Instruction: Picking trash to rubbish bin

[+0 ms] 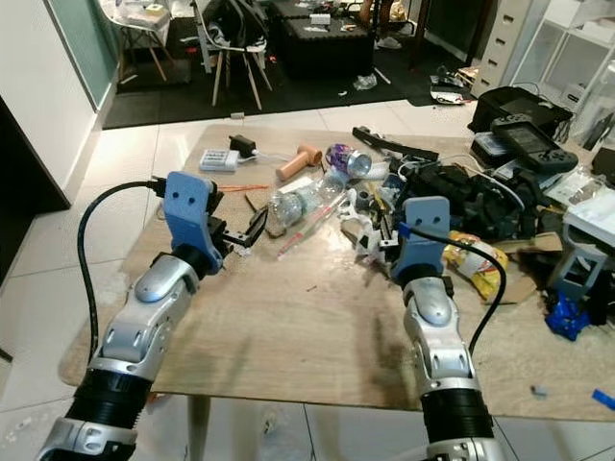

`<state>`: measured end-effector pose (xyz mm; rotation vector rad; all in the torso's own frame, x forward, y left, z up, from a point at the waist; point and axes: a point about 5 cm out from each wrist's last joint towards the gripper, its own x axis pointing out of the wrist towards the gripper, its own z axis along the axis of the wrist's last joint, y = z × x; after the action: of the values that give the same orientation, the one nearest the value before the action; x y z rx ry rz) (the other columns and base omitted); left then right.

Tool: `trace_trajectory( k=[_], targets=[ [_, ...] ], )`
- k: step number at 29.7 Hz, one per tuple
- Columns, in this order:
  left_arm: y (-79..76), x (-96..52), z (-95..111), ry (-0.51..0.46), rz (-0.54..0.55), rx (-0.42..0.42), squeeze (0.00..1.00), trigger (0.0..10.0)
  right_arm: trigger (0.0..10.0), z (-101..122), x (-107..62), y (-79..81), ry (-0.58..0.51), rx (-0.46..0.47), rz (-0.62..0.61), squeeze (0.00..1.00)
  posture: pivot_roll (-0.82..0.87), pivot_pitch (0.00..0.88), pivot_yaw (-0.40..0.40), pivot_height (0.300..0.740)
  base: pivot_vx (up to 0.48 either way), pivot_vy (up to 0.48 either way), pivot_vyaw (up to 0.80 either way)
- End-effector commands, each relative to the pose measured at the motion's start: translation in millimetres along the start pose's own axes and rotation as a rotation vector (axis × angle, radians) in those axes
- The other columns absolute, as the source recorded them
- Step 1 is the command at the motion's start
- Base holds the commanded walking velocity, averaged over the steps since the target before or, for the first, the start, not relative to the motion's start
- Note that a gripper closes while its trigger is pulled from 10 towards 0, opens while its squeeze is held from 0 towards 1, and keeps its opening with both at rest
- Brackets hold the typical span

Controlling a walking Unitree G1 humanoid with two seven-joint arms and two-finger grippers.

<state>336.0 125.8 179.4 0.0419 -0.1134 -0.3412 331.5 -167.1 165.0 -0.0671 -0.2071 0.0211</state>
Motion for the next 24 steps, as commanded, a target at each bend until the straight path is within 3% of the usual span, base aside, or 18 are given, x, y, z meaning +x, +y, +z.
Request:
trace_trajectory(
  k=[1, 9, 10, 13, 14, 18, 22, 24],
  targets=[
    [-2.3, 1.2, -1.7, 0.022, -0.007, -0.017, 0.0, 10.0, 10.0, 1.0, -0.4, -2.5, 0.009, 0.001, -0.011, 0.0, -0.09, 0.096, 0.016, 0.74, 0.0, 0.0, 0.0],
    [-5.5, 3.3, 0.9, 0.013, -0.045, 0.001, 0.0, 10.0, 10.0, 4.5, 5.3, -2.7, 0.054, 0.008, 0.016, 0.0, -0.09, 0.093, 0.021, 0.74, 0.0, 0.0, 0.0],
    [-5.7, 3.6, 1.0, 0.012, -0.047, 0.004, 0.0, 10.0, 10.0, 5.9, 6.7, -0.9, 0.054, -0.009, 0.053, 0.45, -0.09, 0.091, 0.022, 0.74, 0.0, 0.0, 0.0],
    [-5.8, 3.8, 1.2, 0.012, -0.048, 0.005, 0.0, 10.0, 10.0, 6.8, 7.5, 0.3, 0.055, -0.021, 0.079, 0.45, -0.09, 0.091, 0.022, 0.74, 0.0, 0.0, 0.0],
    [-5.9, 4.1, 1.8, 0.009, -0.049, 0.003, 0.0, 10.0, 10.0, 8.5, 7.7, 4.2, 0.043, 0.0, 0.131, 1.0, -0.09, 0.091, 0.022, 0.74, 0.0, 0.0, 0.0],
    [-10.2, 5.2, 13.6, -0.037, -0.134, -0.002, 0.0, 10.0, 10.0, 8.1, 8.5, 12.5, 0.035, 0.026, 0.237, 1.0, -0.09, 0.087, 0.019, 0.74, 0.0, 0.0, 0.0],
    [-21.7, -4.3, 11.4, -0.027, -0.355, 0.133, 0.0, 10.0, 10.0, -7.0, 7.7, 18.5, 0.075, -0.039, 0.374, 1.0, -0.08, 0.084, 0.02, 0.74, 0.0, 0.0, 0.0],
    [-22.0, -4.0, 13.3, -0.025, -0.387, 0.148, 0.0, 10.0, 10.0, -14.8, 10.8, 15.6, 0.09, -0.061, 0.393, 1.0, -0.08, 0.09, 0.021, 0.74, 0.0, 0.0, 0.0]
  ],
)
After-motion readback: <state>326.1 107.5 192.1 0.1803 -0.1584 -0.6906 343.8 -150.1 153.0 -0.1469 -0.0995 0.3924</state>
